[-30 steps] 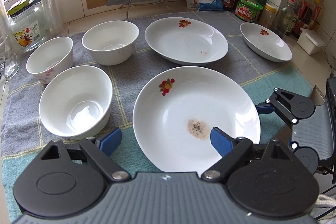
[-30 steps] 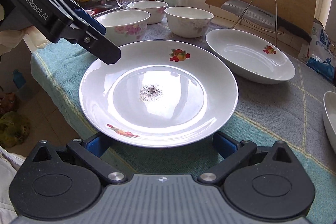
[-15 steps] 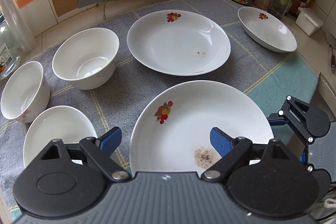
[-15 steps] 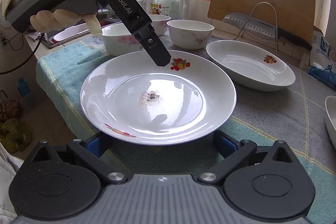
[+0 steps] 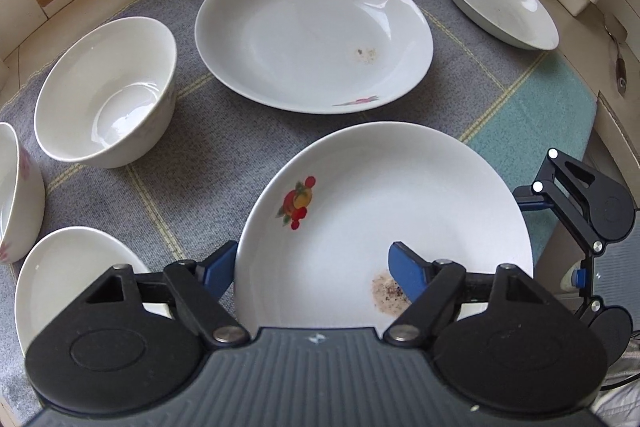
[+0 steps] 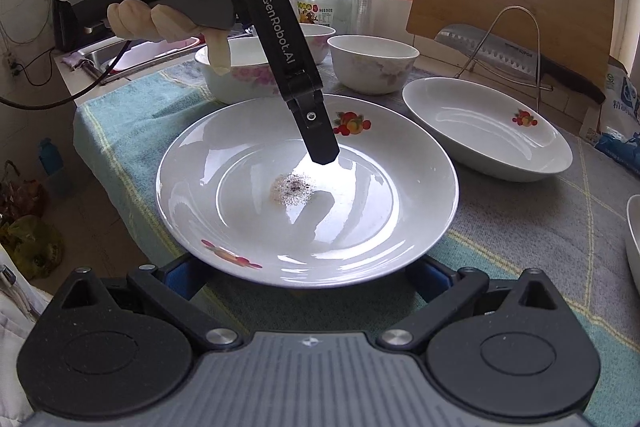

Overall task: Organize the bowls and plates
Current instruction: 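Grasp the rim of the stained white plate with the left gripper, then carry the stained plate with the left gripper over the plate by the jars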

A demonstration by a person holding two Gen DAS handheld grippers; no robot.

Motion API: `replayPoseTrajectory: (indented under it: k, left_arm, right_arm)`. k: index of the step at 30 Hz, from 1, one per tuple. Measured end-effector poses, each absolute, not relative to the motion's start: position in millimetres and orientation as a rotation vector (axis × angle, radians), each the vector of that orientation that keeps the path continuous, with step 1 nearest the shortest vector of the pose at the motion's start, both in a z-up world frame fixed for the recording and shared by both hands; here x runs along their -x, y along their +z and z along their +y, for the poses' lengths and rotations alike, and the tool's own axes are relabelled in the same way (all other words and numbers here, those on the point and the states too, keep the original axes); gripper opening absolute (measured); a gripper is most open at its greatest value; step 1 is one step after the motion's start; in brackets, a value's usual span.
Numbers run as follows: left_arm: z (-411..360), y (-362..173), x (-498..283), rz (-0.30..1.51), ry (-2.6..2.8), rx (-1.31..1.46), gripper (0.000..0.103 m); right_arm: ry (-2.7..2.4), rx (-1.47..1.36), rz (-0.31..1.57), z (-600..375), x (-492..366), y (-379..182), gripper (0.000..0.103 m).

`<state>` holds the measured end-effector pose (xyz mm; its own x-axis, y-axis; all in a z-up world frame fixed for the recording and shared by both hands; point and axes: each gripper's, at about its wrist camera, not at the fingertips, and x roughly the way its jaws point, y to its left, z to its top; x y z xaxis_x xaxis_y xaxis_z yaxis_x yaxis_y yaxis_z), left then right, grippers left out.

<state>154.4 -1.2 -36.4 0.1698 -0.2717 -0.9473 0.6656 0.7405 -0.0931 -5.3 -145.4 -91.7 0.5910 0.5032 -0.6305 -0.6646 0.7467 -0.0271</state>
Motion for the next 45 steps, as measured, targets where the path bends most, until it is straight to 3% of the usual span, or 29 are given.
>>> replayPoseTrajectory:
  k: [22,45]
  left_arm:
    - [-10.9,-39.3,-167.1,1.298,-0.773,-0.454,0.082]
    - [-43.9,-7.9,-169.0,1.231,-0.84,-0.452,0.081]
  right_arm:
    - [0.66,0.266,0.67,-138.5,5.4,-90.2,0.103]
    - [0.655,0.272,0.686,-182.2,-6.3,-61.6,0.103]
